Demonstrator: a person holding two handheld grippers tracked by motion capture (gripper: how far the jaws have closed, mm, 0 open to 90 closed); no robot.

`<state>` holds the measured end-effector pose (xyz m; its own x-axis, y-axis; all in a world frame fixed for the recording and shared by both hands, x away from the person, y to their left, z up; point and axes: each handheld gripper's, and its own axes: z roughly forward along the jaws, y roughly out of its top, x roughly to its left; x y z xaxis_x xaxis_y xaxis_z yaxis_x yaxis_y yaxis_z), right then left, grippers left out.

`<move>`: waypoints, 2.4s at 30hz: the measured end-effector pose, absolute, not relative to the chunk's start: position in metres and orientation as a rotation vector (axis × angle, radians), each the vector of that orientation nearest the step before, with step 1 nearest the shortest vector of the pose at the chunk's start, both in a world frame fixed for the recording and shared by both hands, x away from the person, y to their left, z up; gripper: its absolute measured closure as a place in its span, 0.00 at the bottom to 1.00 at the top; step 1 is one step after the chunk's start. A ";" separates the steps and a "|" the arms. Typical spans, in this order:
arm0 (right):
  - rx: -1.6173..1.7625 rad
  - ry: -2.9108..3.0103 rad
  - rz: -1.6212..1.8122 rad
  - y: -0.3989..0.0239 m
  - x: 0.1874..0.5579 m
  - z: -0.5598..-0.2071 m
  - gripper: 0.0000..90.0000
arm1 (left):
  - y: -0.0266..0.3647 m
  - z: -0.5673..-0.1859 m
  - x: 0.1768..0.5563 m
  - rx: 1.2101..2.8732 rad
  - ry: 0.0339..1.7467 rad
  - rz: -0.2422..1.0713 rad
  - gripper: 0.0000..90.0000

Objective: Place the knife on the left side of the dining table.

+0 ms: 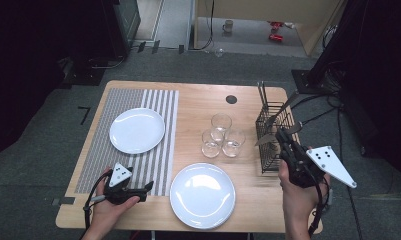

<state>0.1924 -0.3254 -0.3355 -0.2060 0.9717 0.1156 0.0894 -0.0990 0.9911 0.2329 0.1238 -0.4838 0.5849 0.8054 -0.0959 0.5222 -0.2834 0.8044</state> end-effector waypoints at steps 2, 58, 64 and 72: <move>1.235 1.384 1.423 -0.322 0.192 -0.336 0.93 | 0.117 -0.478 0.234 1.955 1.038 0.420 0.10; 1.110 1.719 1.619 -0.228 0.214 -0.360 0.93 | 0.006 -0.424 0.265 1.844 0.620 0.222 0.29; 1.067 1.767 1.648 -0.215 0.214 -0.361 0.93 | 0.007 -0.426 0.265 1.840 0.608 0.198 0.41; 1.052 1.794 1.680 -0.206 0.215 -0.363 0.93 | 0.009 -0.427 0.265 1.821 0.580 0.166 0.54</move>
